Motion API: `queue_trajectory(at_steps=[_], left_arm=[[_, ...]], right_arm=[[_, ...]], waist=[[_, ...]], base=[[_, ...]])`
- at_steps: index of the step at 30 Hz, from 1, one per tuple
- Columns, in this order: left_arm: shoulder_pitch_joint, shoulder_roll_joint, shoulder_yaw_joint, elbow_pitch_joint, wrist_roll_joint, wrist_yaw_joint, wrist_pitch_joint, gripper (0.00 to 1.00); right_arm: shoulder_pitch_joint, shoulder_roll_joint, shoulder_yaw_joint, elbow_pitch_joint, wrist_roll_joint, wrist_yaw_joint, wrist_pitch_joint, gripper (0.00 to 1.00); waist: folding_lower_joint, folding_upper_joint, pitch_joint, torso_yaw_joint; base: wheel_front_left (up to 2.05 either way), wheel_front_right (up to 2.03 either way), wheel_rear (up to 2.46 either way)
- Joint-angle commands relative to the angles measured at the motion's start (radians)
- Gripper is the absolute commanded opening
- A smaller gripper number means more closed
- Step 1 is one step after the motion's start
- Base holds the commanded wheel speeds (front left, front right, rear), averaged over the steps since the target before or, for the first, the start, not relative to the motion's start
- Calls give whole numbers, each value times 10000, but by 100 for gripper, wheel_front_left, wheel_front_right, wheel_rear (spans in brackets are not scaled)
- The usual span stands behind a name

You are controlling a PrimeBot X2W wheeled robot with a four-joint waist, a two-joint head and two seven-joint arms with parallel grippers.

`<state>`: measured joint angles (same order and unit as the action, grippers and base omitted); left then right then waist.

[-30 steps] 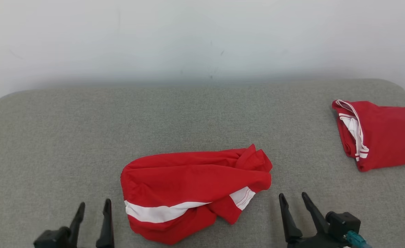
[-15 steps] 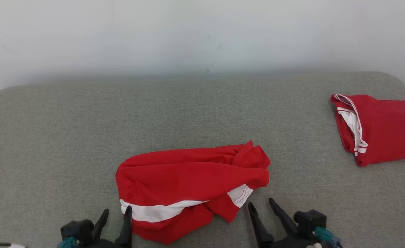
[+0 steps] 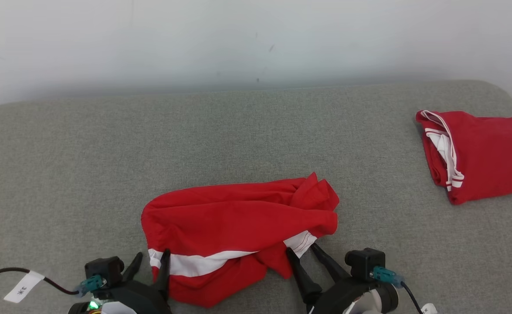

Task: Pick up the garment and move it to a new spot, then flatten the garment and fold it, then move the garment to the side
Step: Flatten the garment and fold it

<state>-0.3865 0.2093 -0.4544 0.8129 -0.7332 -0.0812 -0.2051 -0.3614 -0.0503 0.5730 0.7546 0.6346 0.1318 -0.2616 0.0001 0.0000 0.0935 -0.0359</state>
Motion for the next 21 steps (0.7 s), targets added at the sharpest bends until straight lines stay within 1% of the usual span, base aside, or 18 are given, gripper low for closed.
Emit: queue_trajectory(at_steps=[1, 2, 3, 7, 9, 12, 14, 16, 21], left_arm=[[-90, -120, -56, 158, -96, -89, 37, 79], [-173, -138, -91, 295, -119, -165, 26, 39], [-243, -178, -105, 412, -165, -218, -30, 0], [-326, -318, -209, 703, -204, -361, -233, 0], [-261, -253, -328, 725, -40, -410, -354, 0], [32, -281, -500, 439, 210, -417, -505, 0], [309, -326, -503, 37, 296, -403, -551, 0], [636, -257, -436, -509, 395, -268, -578, 0], [1513, -118, -400, -1983, 545, 244, -589, 0]], right_arm=[[-144, -7, 58, 25, 104, -21, -47, 65], [-224, -7, 102, 73, 196, -21, -45, 8], [-262, -5, 158, 115, 243, -21, -31, 0], [-266, -4, 188, 140, 297, -21, -31, 0], [-66, -6, 5, 55, 115, -21, -32, 0], [359, -147, -404, -324, -233, -21, -31, 0], [757, -316, -768, -831, -447, -21, -31, 0], [1279, -419, -1152, -1398, -549, -21, -32, 0], [2187, -838, -1942, -2510, -1039, -21, -34, 0]], waist=[[-1, 0, 2, 14], [-1, 0, 1, 23], [-1, 0, -6, 34], [-1, 0, -141, 83], [-1, 0, -294, 115], [-1, 0, -489, 152], [-1, 0, -584, 155], [-1, 0, -648, 154], [-1, 0, -624, 92]], base=[[0, 0, 0], [0, 0, 0], [0, 0, 0], [0, 0, 0], [0, 0, 0], [0, 0, 0], [0, 0, 0], [0, 0, 0], [0, 0, 0]])
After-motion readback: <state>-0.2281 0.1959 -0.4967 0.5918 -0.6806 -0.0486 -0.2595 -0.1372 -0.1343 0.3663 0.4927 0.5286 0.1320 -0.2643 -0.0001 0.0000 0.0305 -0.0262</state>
